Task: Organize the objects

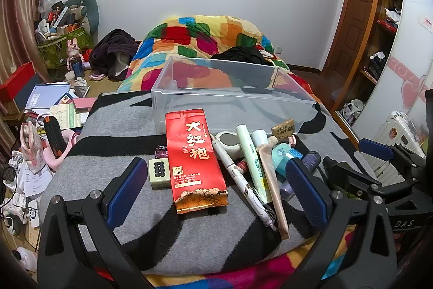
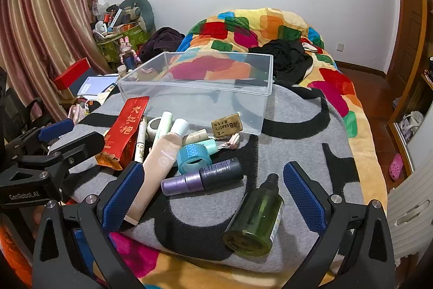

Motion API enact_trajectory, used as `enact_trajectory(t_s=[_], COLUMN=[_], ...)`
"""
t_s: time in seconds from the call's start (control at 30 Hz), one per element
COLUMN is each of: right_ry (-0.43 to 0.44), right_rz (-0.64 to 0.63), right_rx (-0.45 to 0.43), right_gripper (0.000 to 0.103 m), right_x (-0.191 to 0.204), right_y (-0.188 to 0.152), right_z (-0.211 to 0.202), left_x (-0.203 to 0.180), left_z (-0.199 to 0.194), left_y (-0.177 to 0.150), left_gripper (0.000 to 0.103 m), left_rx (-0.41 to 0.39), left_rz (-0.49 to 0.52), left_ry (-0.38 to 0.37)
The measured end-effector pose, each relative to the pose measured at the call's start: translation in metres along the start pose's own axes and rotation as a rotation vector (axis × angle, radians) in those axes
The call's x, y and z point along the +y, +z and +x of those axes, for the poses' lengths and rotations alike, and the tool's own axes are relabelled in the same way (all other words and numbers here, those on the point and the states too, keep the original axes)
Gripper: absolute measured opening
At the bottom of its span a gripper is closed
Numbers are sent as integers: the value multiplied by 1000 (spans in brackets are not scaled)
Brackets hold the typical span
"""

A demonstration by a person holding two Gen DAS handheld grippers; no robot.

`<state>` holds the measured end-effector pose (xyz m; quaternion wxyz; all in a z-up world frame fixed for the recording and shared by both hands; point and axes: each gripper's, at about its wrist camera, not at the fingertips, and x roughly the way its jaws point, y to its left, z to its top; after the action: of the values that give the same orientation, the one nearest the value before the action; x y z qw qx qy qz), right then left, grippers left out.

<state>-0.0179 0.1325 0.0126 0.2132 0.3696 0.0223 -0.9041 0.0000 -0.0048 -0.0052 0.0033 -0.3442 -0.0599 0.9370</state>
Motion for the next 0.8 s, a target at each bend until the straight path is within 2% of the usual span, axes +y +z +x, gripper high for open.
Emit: enact_trajectory(t_s=[0.8], right_ry=[3], right_rz=[-2], right_rx=[5], right_gripper=[102], right_x=[2], right_y=[-2], right_z=[2], left_x=[-1], left_z=[2], left_y=[-1], left_gripper=[103], left_rx=[2], left_rz=[-1], left_ry=[1])
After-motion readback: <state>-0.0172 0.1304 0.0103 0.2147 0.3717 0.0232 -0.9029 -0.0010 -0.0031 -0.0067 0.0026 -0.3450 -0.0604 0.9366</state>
